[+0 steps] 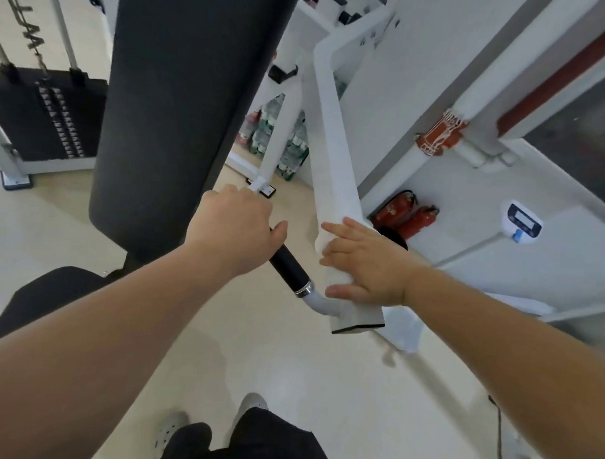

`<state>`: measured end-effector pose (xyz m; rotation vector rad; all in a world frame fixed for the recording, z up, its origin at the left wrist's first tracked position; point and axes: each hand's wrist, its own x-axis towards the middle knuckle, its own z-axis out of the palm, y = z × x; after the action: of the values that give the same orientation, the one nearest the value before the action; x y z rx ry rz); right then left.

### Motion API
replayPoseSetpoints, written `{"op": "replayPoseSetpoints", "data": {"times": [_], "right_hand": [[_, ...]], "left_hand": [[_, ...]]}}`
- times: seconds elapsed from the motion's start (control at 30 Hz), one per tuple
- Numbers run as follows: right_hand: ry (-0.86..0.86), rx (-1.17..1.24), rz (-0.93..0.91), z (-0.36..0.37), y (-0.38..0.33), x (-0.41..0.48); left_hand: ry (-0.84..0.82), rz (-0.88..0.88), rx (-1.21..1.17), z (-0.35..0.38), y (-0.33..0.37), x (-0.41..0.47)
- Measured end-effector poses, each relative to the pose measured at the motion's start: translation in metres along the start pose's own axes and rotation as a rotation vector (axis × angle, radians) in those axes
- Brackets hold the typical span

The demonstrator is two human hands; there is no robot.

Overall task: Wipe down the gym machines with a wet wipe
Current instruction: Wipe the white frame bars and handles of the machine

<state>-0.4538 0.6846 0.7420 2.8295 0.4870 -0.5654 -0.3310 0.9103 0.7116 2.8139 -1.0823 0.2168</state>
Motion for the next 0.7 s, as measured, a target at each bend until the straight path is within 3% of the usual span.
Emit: {"op": "replayPoseSetpoints", "data": {"times": [0.13,0.23,0.37,0.5,0.7], "right_hand": [[-0.123,-0.208,0.071,-0.026,0.016,0.036],[-0.095,-0.173,0.074,-0.021,0.009,0.026],[0.02,-0.1,-0.105,0.012,-0.011,-0.016],[0.017,-0.096,-0.19,0.007,0.002,-0.008],[0.004,-0.147,-0.069,-0.022,0.057,0.059]], "left_hand": [[0.0,0.015,-0.004,0.001,0.0,0.001],[0.01,0.019,-0.02,0.005,-0.002,0.002],[0.03,0.034,-0.036,0.008,-0.003,0.002],[0.007,0.025,-0.055,0.008,-0.002,0.004],[-0.072,-0.035,-0.047,0.004,0.001,0.009]]}}
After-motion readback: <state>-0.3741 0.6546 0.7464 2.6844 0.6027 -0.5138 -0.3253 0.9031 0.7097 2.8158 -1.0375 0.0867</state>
